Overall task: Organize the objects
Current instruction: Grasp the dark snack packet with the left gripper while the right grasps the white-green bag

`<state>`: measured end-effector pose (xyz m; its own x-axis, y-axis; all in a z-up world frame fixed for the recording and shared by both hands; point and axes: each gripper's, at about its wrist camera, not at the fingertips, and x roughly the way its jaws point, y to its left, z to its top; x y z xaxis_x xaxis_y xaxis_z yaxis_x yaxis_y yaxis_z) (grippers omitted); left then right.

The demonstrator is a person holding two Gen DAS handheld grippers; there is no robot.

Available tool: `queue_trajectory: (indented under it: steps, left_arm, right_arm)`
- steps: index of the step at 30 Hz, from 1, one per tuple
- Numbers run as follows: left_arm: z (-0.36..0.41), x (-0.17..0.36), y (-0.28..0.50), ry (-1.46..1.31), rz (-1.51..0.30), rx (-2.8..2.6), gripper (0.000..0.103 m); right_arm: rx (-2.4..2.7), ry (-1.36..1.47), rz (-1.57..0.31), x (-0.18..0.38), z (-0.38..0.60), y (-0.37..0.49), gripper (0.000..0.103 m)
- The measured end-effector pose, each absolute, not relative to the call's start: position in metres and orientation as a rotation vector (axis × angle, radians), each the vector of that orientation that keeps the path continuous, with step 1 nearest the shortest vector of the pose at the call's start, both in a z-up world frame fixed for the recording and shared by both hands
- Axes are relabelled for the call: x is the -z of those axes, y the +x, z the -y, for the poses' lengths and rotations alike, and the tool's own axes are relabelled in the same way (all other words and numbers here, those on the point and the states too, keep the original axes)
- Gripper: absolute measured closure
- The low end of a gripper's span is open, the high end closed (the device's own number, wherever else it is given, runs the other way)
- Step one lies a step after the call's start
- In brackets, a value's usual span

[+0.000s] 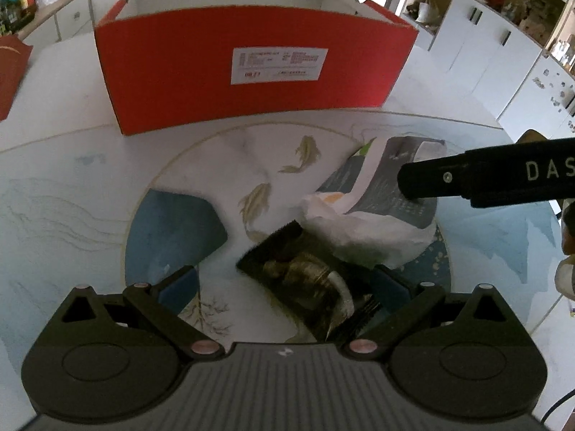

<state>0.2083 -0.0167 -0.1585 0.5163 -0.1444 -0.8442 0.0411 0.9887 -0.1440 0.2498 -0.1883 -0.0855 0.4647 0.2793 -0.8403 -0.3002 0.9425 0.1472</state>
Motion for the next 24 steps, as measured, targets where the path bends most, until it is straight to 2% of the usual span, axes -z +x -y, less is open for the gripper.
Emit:
queue_trajectory:
  steps: [9,19,21,23,24]
  left_arm:
    - [0.009,0.163,0.209,-0.032,-1.012,0.085,0.000]
    - [-0.001,0.159,0.209,-0.011,-0.968,0.090,0.002]
    - [0.002,0.158,0.209,0.007,-0.952,0.105,0.004]
    - [0.004,0.156,0.209,0.024,-0.943,0.124,0.014]
    - [0.005,0.156,0.209,0.032,-0.942,0.128,0.016]
  right_arm:
    - [-0.346,-0.044,-1.079,0.106,0.184,0.251,0.009]
    - [-0.377,-0.077,-1.096,0.115,0.183,0.247,0.022]
    - [-0.385,-0.077,-1.094,0.114,0.183,0.246,0.023]
    - [-0.393,-0.078,-1.093,0.114,0.182,0.245,0.027]
    - [-0.398,-0.080,-1.092,0.114,0.182,0.245,0.029]
